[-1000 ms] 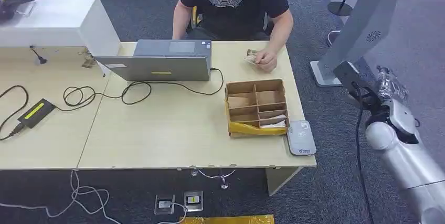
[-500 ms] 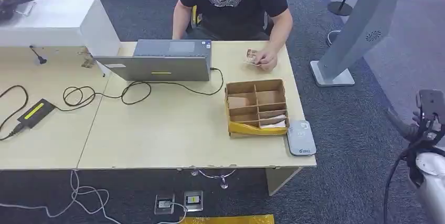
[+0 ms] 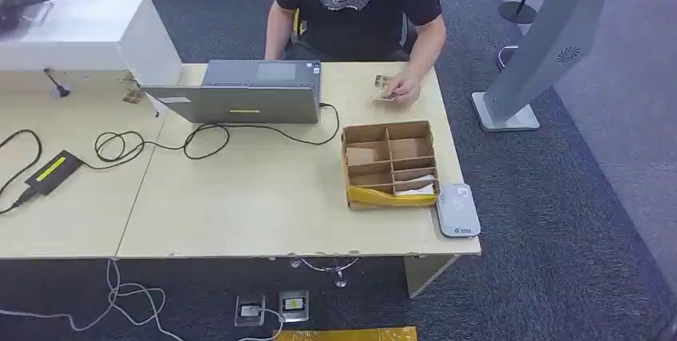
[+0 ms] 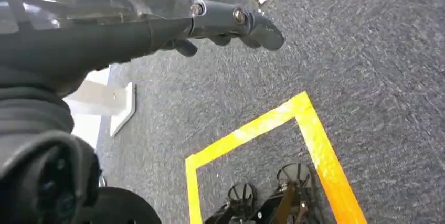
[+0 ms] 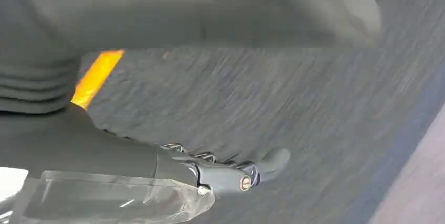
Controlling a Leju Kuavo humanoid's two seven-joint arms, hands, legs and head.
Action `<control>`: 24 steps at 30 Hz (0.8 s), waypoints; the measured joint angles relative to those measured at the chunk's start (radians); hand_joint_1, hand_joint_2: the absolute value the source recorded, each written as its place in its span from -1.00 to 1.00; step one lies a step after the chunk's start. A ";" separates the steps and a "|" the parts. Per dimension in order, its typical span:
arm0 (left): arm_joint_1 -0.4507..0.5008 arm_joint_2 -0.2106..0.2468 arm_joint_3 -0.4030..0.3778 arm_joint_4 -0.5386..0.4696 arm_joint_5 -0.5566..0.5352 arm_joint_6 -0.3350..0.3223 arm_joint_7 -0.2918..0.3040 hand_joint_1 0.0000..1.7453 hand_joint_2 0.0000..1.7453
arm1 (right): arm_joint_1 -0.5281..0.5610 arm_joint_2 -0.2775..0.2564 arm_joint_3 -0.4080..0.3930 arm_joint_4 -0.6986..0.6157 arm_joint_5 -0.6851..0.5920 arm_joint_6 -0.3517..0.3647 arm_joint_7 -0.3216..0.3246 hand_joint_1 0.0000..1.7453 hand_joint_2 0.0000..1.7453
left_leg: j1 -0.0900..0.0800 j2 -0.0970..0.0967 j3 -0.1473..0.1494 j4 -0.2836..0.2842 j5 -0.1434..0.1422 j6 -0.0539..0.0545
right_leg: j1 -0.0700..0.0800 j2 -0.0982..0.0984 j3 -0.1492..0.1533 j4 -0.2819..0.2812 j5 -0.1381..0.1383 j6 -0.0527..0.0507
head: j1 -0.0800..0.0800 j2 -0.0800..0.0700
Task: Pass the card to the sensor for recognition and then transmit it.
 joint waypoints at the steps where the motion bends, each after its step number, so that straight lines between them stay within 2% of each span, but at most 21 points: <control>1: 0.000 0.000 0.001 0.000 0.003 -0.001 -0.002 -1.00 -1.00 | 0.013 0.020 -0.018 0.034 -0.018 -0.026 -0.008 -1.00 -1.00 | 0.000 0.000 0.000 0.000 0.000 0.000 | 0.000 0.000 0.000 0.000 0.000 0.000 | 0.000 0.000; 6: -0.004 0.003 0.008 0.000 0.006 -0.002 -0.044 -1.00 -1.00 | 0.032 0.150 -0.107 0.160 -0.081 -0.178 -0.042 -1.00 -1.00 | 0.002 0.005 0.003 0.000 -0.001 -0.002 | 0.003 0.006 0.000 0.000 -0.001 -0.001 | 0.000 0.000; 8: -0.007 0.003 0.008 0.000 0.006 0.004 -0.063 -1.00 -1.00 | 0.043 0.212 -0.140 0.229 -0.085 -0.193 -0.057 -1.00 -1.00 | 0.003 0.005 0.004 0.000 -0.001 -0.002 | 0.003 0.006 0.002 0.000 -0.002 -0.002 | 0.000 0.000; 12: -0.006 0.005 0.009 0.000 0.033 0.004 -0.141 -1.00 -1.00 | 0.109 0.312 -0.176 0.316 -0.031 -0.197 -0.019 -1.00 -1.00 | 0.004 0.003 0.004 -0.001 -0.002 -0.004 | 0.004 0.003 0.003 0.001 -0.003 -0.005 | 0.001 0.000; 14: -0.005 0.005 0.009 0.000 0.058 -0.005 -0.207 -1.00 -1.00 | 0.124 0.345 -0.182 0.349 -0.019 -0.198 -0.001 -1.00 -1.00 | 0.004 0.005 0.004 -0.001 -0.003 -0.005 | 0.004 0.005 0.003 0.001 -0.003 -0.005 | 0.000 0.000; 18: -0.009 0.008 0.009 0.000 0.077 -0.025 -0.279 -1.00 -1.00 | 0.126 0.382 -0.184 0.380 0.015 -0.198 -0.019 -1.00 -1.00 | 0.004 0.006 0.006 -0.001 -0.004 -0.006 | 0.004 0.008 0.005 0.001 -0.003 -0.005 | 0.000 0.000; 21: -0.009 0.009 0.009 0.000 0.084 -0.005 -0.298 -1.00 -1.00 | 0.113 0.408 -0.190 0.402 0.076 -0.198 -0.065 -1.00 -1.00 | 0.003 0.006 0.006 -0.001 -0.004 -0.006 | 0.003 0.008 0.006 0.001 -0.003 -0.005 | 0.001 0.000; 24: -0.009 0.009 0.010 0.000 0.060 0.022 -0.290 -1.00 -1.00 | 0.084 0.428 -0.204 0.422 0.180 -0.198 -0.142 -1.00 -1.00 | 0.003 0.008 0.007 -0.001 -0.004 -0.006 | 0.003 0.009 0.006 0.001 -0.003 -0.004 | 0.000 0.000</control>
